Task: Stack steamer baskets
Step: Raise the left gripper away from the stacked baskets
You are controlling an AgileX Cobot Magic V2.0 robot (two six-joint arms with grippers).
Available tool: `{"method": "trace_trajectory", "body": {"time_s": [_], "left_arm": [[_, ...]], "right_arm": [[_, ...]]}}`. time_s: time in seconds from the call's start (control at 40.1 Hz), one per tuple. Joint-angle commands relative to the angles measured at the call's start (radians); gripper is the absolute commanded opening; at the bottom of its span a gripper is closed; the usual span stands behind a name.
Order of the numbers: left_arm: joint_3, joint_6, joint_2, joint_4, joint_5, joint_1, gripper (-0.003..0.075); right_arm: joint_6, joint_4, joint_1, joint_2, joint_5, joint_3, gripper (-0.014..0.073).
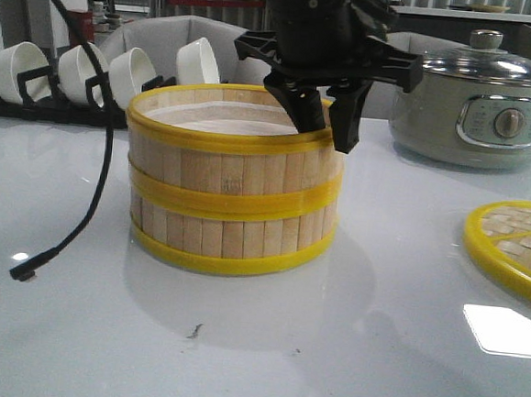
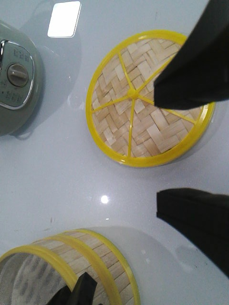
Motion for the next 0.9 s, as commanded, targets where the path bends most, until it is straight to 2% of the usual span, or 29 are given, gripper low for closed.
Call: {"method": "trace_trajectory", "body": {"time_s": [0.0, 0.2, 0.325, 0.399, 0.449, 0.549, 0.649, 0.874], "left_arm": [[-0.035, -0.004, -0.067, 0.000, -0.047, 0.000, 0.0449], [-0.054, -0.014, -0.067, 0.000, -0.033, 0.000, 0.0443], [-0.127, -0.014, -0.067, 0.005, 0.015, 0.000, 0.0426], [-0.188, -0.019, -0.067, 0.025, 0.035, 0.000, 0.0363], [-0.234, -0.019, -0.067, 0.046, 0.047, 0.000, 0.0292], [-0.342, -0.019, -0.069, 0.145, 0.070, 0.000, 0.0083], [-0.418, -0.025, -0.089, 0.228, 0.083, 0.011, 0.0104], [-0.455, -0.034, -0.223, 0.236, 0.089, 0.123, 0.0087]], "right_arm": [[-0.001, -0.015, 0.000, -0.005, -0.073, -0.035, 0.0470], [-0.001, -0.015, 0.000, -0.005, -0.073, -0.035, 0.0470], [-0.001, -0.015, 0.000, -0.005, -0.073, -0.035, 0.0470], [-0.001, -0.015, 0.000, -0.005, -0.073, -0.035, 0.0470], [-0.001, -0.015, 0.000, -0.005, -0.073, -0.035, 0.0470], [-0.001, -0.015, 0.000, -0.005, -0.073, -0.035, 0.0470], [-0.001, -0.015, 0.000, -0.005, -0.073, -0.035, 0.0470], [-0.001, -0.015, 0.000, -0.005, -0.073, -0.035, 0.0470]]}}
